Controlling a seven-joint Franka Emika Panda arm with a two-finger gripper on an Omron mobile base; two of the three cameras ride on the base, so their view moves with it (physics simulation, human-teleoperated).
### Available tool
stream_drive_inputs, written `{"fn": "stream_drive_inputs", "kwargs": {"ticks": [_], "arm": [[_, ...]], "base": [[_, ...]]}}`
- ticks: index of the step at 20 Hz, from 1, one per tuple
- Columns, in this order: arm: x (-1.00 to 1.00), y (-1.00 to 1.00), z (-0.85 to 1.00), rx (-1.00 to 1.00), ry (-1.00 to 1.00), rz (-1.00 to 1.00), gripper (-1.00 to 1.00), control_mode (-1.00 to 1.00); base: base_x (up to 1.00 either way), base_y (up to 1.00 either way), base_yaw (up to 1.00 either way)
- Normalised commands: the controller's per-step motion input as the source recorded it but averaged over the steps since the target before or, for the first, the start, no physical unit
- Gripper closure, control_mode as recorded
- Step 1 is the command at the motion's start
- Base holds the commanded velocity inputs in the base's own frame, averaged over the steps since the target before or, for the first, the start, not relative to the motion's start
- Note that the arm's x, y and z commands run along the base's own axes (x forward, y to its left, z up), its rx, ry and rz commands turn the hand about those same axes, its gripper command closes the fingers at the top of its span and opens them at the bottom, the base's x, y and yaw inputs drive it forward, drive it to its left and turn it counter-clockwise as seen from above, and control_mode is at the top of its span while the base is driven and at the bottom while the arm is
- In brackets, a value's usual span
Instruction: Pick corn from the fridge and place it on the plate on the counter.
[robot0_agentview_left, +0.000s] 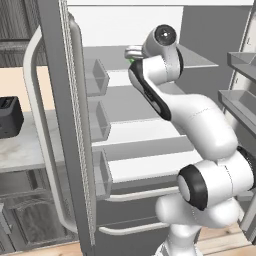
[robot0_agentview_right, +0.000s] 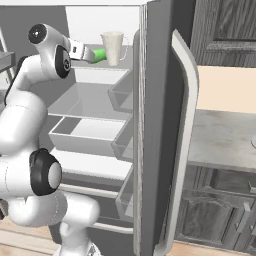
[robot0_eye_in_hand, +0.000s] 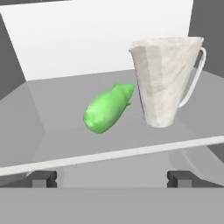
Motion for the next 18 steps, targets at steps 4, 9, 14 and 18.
{"fn": "stream_drive_inputs", "kwargs": {"ticks": [4, 9, 14, 18], "arm": [[0.52, 0.0, 0.0, 0.02, 0.13, -0.01, -1.0, -1.0], [0.43, 0.0, 0.0, 0.01, 0.13, -0.03, -1.0, -1.0], [0.38, 0.0, 0.0, 0.0, 0.05, -0.06, -1.0, -1.0], [0.32, 0.06, 0.0, 0.0, 0.01, -0.06, -1.0, -1.0]], "base": [[0.0, 0.0, 0.0], [0.0, 0.0, 0.0], [0.0, 0.0, 0.0], [0.0, 0.0, 0.0]]}}
